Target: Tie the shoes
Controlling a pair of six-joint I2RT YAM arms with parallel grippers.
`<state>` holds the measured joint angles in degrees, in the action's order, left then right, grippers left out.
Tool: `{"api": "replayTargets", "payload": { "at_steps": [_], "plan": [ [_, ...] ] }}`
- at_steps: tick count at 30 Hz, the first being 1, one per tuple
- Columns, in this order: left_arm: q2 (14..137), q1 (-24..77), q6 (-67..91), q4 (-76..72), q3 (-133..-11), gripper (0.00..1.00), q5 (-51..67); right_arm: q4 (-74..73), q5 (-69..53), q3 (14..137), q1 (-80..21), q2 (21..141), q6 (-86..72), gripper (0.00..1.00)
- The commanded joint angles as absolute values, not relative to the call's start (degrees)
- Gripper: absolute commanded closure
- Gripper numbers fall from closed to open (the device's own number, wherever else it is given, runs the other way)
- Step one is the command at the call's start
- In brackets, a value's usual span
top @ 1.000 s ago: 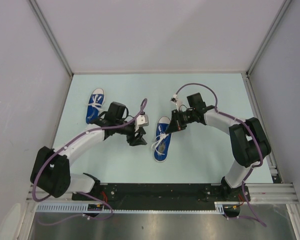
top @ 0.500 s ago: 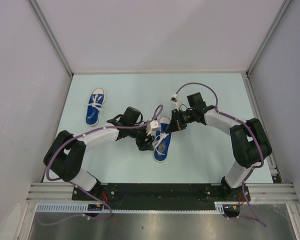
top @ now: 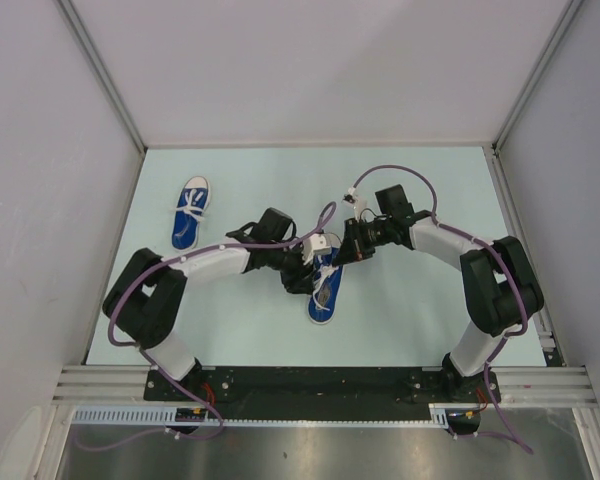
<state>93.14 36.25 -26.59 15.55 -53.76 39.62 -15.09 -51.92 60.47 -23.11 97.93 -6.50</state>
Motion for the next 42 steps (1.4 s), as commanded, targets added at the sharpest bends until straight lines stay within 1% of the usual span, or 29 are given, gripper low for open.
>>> {"api": "replayTargets", "payload": {
  "at_steps": [1, 2, 3, 5, 6, 8, 13, 24, 42],
  "plan": [
    [95.2, 36.6, -25.0, 15.5, -57.7, 0.49, 41.0, -14.9, -52.4, 62.4, -22.9, 96.0, -5.9, 1.00],
    [95.4, 36.6, -25.2, 15.7, -58.0, 0.52, 41.2, -15.0, -52.4, 62.4, -22.9, 95.9, -5.7, 1.00],
    [95.7, 36.6, -25.4, 16.1, -58.2, 0.64, 41.4, -15.4, -52.4, 62.4, -22.7, 95.8, -5.5, 1.00],
    [95.8, 36.6, -26.6, 18.0, -58.6, 0.77, 41.6, -15.7, -52.3, 62.4, -22.3, 95.5, -5.2, 1.00],
    [95.4, 36.5, -27.2, 19.4, -58.5, 0.90, 41.7, -16.2, -52.1, 62.4, -22.2, 95.5, -5.0, 1.00],
    [94.8, 36.3, -28.4, 20.6, -58.1, 1.00, 41.7, -16.5, -52.2, 62.4, -21.6, 95.3, -4.5, 1.00],
    [92.3, 35.2, -30.3, 23.6, -56.6, 1.00, 41.4, -17.8, -51.6, 62.4, -20.3, 94.9, -3.6, 1.00],
    [91.7, 31.9, -32.9, 27.9, -56.7, 1.00, 40.8, -20.9, -48.8, 62.4, -17.8, 95.4, -0.3, 1.00],
    [91.7, 28.6, -35.4, 30.0, -58.0, 1.00, 39.6, -24.8, -44.6, 61.4, -12.7, 95.9, 4.6, 1.00]
  ]
}}
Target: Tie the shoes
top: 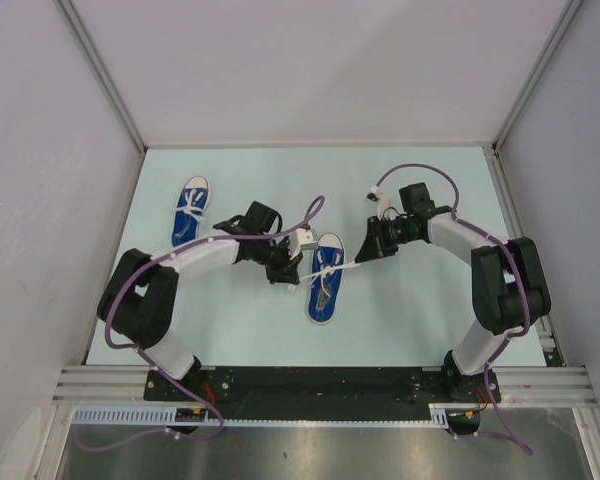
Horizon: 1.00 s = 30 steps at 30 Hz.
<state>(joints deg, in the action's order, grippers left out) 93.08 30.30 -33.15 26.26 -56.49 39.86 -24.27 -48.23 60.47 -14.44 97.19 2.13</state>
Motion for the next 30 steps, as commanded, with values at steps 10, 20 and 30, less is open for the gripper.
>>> {"api": "replayTargets", "payload": {
  "at_steps": [10, 20, 30],
  "plan": [
    [92.5, 26.7, -37.4, 31.9, -58.1, 1.00, 38.9, -24.5, -42.5, 60.6, -10.7, 97.1, 6.0, 1.00],
    [92.5, 25.7, -39.3, 33.0, -57.6, 1.00, 38.8, -24.3, -41.0, 59.3, -10.1, 98.1, 7.8, 1.00],
    [93.3, 25.5, -39.3, 32.3, -57.5, 1.00, 39.5, -23.2, -41.2, 58.8, -10.6, 98.8, 6.9, 1.00]
  ]
}}
